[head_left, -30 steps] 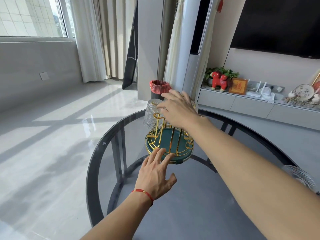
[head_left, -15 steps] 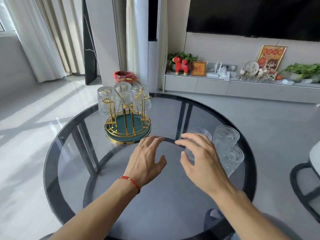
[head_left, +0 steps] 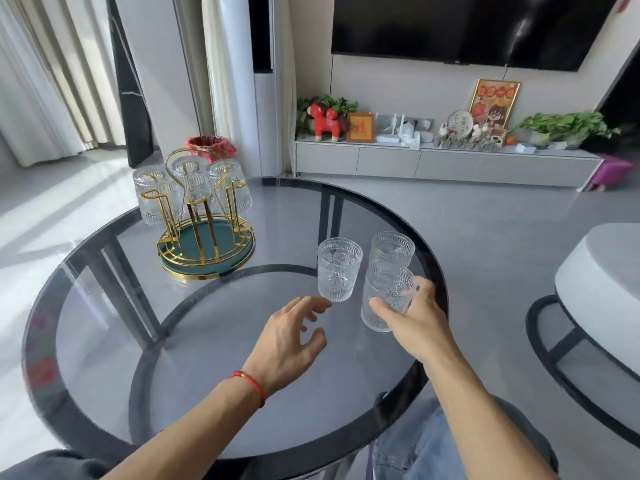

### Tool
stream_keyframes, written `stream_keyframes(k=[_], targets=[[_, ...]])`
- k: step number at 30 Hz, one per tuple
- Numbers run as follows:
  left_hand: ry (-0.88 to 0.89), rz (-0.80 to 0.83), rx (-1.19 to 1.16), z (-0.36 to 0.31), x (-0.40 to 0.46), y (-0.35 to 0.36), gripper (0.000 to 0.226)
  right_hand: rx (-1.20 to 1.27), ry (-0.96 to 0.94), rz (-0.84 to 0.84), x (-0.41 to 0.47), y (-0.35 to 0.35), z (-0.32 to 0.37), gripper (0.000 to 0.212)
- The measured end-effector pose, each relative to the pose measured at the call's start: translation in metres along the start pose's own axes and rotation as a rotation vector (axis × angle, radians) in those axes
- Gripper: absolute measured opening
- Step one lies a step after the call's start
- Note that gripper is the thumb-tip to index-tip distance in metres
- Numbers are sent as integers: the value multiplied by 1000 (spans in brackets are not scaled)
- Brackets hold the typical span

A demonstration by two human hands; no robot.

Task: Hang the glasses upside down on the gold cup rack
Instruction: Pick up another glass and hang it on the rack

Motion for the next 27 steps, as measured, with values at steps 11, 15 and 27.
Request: stream_keyframes(k=[11, 15, 27], targets=[[-284, 106, -597, -6, 7, -13, 74, -100, -343, -86, -46, 4, 47, 80], [-301, 59, -493, -7, 9, -34, 84, -57, -597, 16, -57, 27, 70, 84], [-457, -176, -1032, 37, 30, -115, 78, 740, -266, 608, -23, 98, 127, 44]])
Point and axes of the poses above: each hand's wrist, its own x-axis towards the middle knuckle, its own y-axis out of the palm, z = x × y, the point moved 4 cm from there along x, towards the middle knuckle, and after that the axes turned 7 degrees about -x, right-handed, at the moved point
